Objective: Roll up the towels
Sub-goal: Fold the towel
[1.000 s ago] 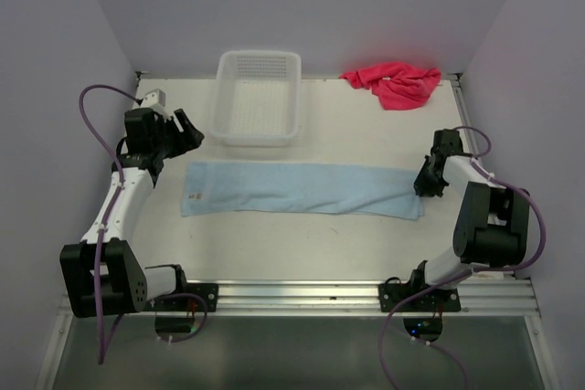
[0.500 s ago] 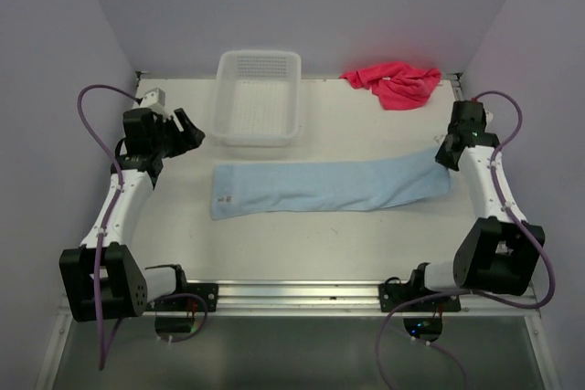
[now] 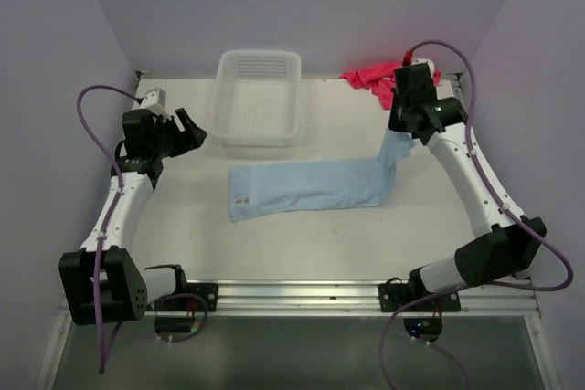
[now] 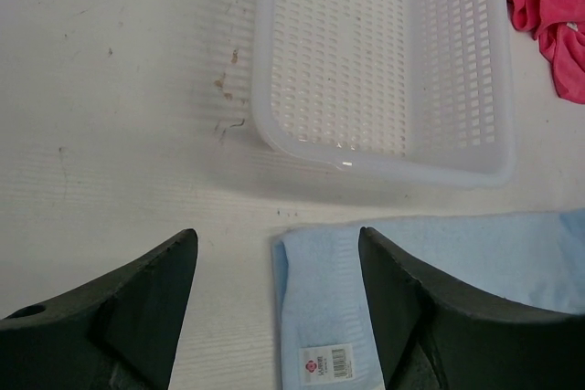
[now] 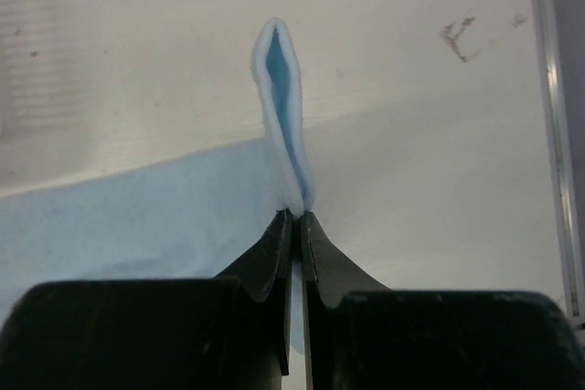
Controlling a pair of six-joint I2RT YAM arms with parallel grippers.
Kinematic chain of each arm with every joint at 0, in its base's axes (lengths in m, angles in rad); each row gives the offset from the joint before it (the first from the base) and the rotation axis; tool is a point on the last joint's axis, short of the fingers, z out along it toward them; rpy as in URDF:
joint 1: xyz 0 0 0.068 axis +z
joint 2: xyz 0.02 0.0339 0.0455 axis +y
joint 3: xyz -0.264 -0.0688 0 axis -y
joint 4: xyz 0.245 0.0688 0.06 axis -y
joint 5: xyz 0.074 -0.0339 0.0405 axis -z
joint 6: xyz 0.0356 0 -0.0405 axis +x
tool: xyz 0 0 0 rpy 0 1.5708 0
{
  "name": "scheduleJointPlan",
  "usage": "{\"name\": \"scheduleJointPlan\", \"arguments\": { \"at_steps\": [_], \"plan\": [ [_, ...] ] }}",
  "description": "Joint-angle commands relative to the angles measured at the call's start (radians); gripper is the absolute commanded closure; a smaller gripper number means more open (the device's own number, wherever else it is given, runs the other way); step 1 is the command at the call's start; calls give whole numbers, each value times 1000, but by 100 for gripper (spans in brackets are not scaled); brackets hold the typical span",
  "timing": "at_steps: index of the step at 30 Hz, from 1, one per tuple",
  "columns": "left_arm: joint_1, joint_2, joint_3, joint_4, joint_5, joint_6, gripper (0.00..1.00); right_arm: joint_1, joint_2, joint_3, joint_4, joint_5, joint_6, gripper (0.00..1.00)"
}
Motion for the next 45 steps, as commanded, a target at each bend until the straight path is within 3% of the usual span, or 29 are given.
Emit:
{"name": "scheduleJointPlan", "arguments": {
  "at_steps": [1, 11, 20, 30, 45],
  "plan": [
    [-6, -29, -6, 53, 20, 0, 25, 121, 69, 69, -66, -58, 39, 100],
    [-11, -33, -9, 56, 28, -1, 23, 467, 259, 206, 1, -170, 150, 100],
    [-15, -28, -11, 59, 31, -1, 22, 616, 469, 379, 27, -221, 196, 100],
    [-18, -25, -15, 64, 40, -4, 21, 676, 547, 536, 29, -229, 225, 100],
    [-20, -23, -15, 69, 51, -7, 19, 696, 679, 445, 211, -365, 297, 100]
  ]
}}
